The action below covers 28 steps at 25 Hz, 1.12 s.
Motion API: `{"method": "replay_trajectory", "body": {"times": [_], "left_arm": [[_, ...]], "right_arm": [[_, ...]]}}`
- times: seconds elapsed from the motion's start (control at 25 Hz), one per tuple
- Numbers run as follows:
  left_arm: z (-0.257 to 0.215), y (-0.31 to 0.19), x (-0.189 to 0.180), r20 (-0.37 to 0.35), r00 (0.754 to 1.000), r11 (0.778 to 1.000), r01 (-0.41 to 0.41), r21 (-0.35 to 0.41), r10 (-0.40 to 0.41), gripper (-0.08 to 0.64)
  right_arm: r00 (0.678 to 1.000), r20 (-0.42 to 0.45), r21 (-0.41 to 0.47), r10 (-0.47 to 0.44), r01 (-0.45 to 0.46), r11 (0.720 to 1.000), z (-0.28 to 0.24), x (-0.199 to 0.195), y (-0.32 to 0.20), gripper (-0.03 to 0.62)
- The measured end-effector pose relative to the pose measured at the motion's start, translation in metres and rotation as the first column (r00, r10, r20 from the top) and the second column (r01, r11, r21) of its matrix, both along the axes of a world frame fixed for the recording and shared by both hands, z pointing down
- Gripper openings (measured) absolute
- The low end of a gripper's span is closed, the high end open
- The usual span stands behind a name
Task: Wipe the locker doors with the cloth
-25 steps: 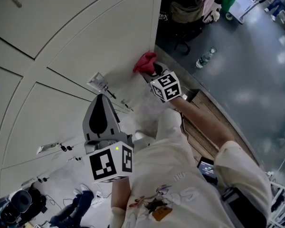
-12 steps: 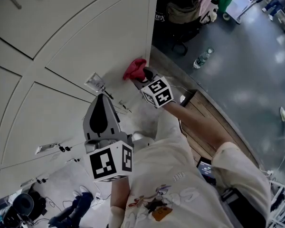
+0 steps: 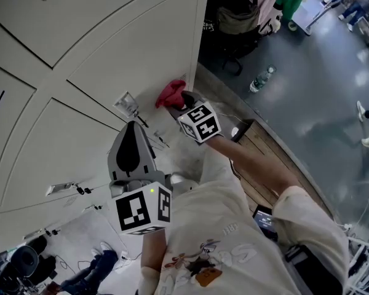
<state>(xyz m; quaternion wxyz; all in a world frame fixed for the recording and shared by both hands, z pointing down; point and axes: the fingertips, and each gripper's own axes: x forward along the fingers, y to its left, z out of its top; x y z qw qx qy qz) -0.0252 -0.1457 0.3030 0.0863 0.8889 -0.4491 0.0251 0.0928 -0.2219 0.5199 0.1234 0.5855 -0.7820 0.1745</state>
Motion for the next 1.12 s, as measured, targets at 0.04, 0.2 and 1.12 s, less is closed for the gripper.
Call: {"method": "replay_trajectory", "body": {"times": [0.04, 0.2, 1.12], "left_arm": [[-0.001, 0.000, -0.001, -0.002, 1.000, 1.000, -0.001, 0.001, 0.001, 0.006], [-0.002, 0.000, -0.005, -0.012, 1.000, 1.000, 0.000, 0.005, 0.000, 0.006], [-0.016, -0.003, -0.012, -0.007, 1.000, 0.999, 0.003, 0.038, -0.003, 0.006]], "right_arm": [[1.000, -0.003, -0.002, -0.003, 0.003, 1.000, -0.004, -0.001, 0.000, 0.172], [1.000, -0.016, -0.015, -0.017, 0.017, 1.000, -0.022, -0.006, 0.000, 0.172], [0.995, -0.078, -0.003, -0.061, 0.061, 0.998, -0.143, -0.006, -0.001, 0.173]]}}
